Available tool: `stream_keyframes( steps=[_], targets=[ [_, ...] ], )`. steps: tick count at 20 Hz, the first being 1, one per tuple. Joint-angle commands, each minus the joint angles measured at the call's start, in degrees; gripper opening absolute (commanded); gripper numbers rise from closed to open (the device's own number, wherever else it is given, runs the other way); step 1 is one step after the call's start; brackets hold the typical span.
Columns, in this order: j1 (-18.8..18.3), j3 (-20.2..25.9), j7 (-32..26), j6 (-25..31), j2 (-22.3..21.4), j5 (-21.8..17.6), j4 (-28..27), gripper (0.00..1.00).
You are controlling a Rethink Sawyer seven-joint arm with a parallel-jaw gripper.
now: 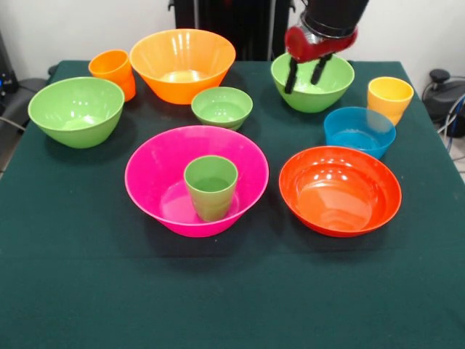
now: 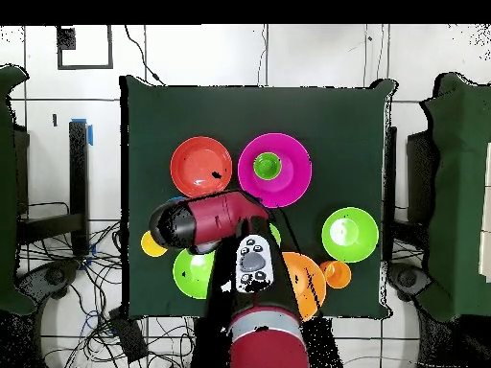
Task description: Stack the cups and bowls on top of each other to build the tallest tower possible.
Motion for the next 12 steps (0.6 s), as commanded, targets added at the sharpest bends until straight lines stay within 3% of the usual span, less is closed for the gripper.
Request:
stream_keyframes(
  steps=[1,8,12],
  targets=[
    [1.52,-7.94,13.14,-0.28,1.12,-4.43,-5.59,1.00],
    [1.42,-11.25,14.27,-0.03,2.72,-3.77,-7.43,1.00],
    [2.04,-12.95,15.70,-3.97,2.90,-4.44,-6.09,1.00]
  ],
)
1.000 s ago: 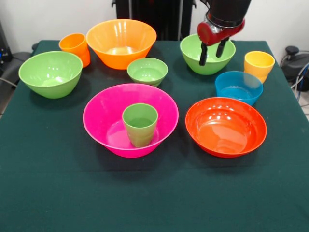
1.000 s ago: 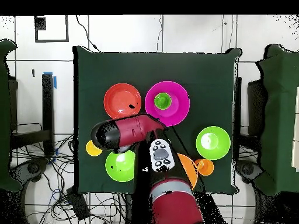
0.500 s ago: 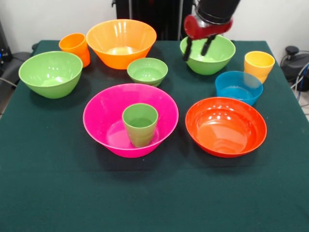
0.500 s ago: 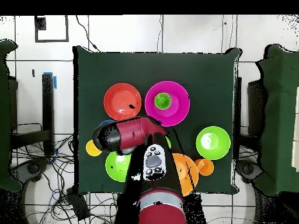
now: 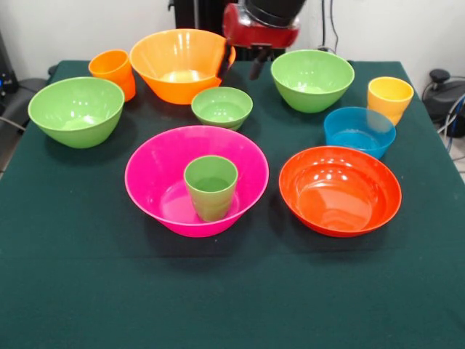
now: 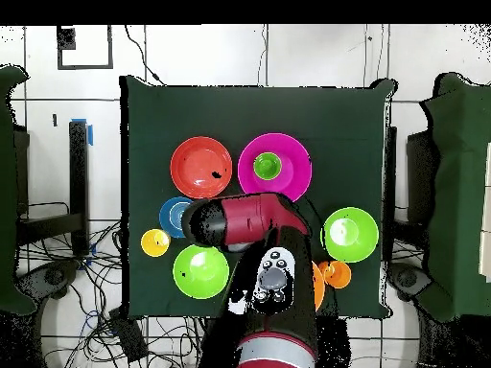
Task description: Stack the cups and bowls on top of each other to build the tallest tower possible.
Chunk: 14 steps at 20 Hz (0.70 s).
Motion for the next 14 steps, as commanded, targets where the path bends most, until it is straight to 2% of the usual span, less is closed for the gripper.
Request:
stream_keyframes(
  steps=[1,7,14],
  targets=[
    [0.47,-1.43,8.99,-5.50,2.80,-4.15,-1.97,1.00],
    [0.56,-1.65,9.16,-9.79,3.45,-4.09,0.19,1.00],
    [0.76,-0.60,7.66,-10.70,3.39,-2.57,2.78,1.00]
  ],
)
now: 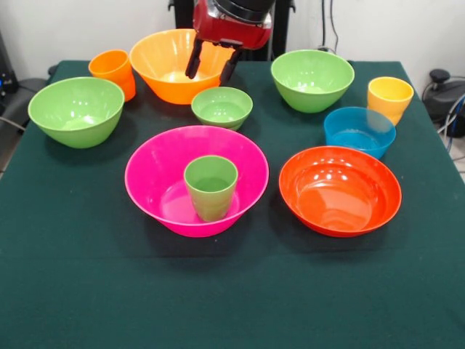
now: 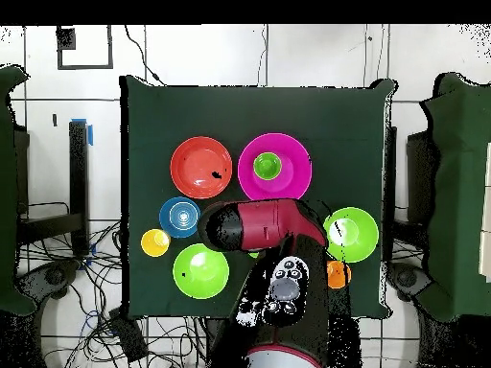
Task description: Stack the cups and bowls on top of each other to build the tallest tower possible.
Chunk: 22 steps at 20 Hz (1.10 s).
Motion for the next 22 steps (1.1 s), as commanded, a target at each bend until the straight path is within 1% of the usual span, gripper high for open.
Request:
stream_keyframes(
  steps=[1,9,15,20,22],
  targets=[
    [0.76,3.94,6.28,-3.90,3.34,-2.00,3.28,1.00],
    [-0.36,6.40,4.52,-3.26,3.10,-0.63,5.09,1.00],
    [0.36,6.28,4.55,-4.00,2.84,-1.20,6.11,1.00],
    [0.64,6.61,5.43,-4.44,2.81,-0.50,7.32,1.00],
    [0.13,7.22,5.53,-4.94,2.43,0.06,8.43,1.00]
  ],
)
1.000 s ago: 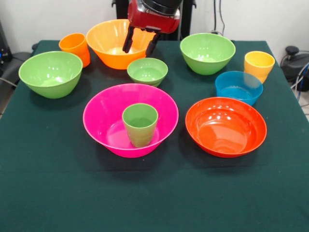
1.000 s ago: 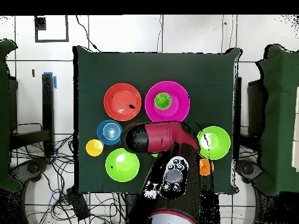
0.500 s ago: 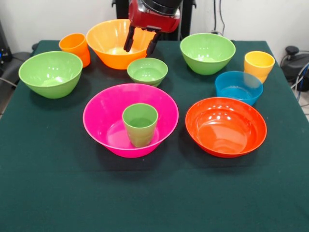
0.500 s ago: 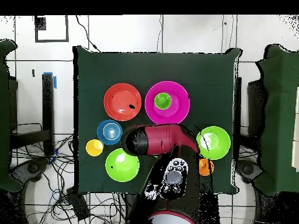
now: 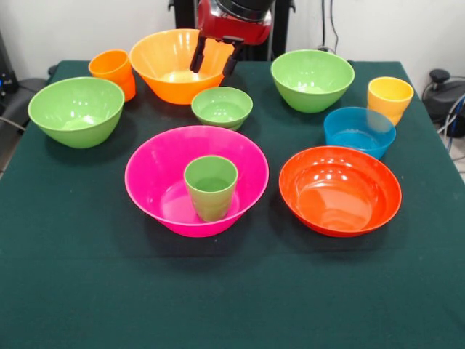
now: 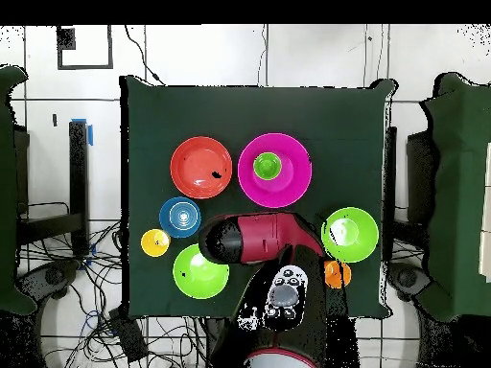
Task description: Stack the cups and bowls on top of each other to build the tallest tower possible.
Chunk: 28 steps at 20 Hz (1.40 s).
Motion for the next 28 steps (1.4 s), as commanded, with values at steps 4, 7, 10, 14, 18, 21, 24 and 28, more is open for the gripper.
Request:
stream_keyframes(
  steps=[4,7,10,14,18,21,24,28],
  targets=[
    [-1.60,9.93,4.95,-4.16,2.11,1.86,6.25,1.00],
    [-2.92,11.66,4.50,-4.77,2.09,2.52,7.15,1.00],
    [-4.25,13.36,4.27,-5.79,1.71,2.70,8.65,1.00],
    [-4.93,14.73,4.45,-6.67,1.78,2.24,8.79,1.00],
    [-4.99,15.09,4.82,-7.71,1.66,1.27,8.87,1.00],
    [-4.37,14.08,4.73,-7.98,1.97,-0.06,7.90,1.00],
    [-5.12,14.74,4.02,-8.96,3.20,-0.43,7.39,1.00],
    [-5.59,15.53,3.24,-8.65,4.73,-0.35,5.91,1.00]
  ],
)
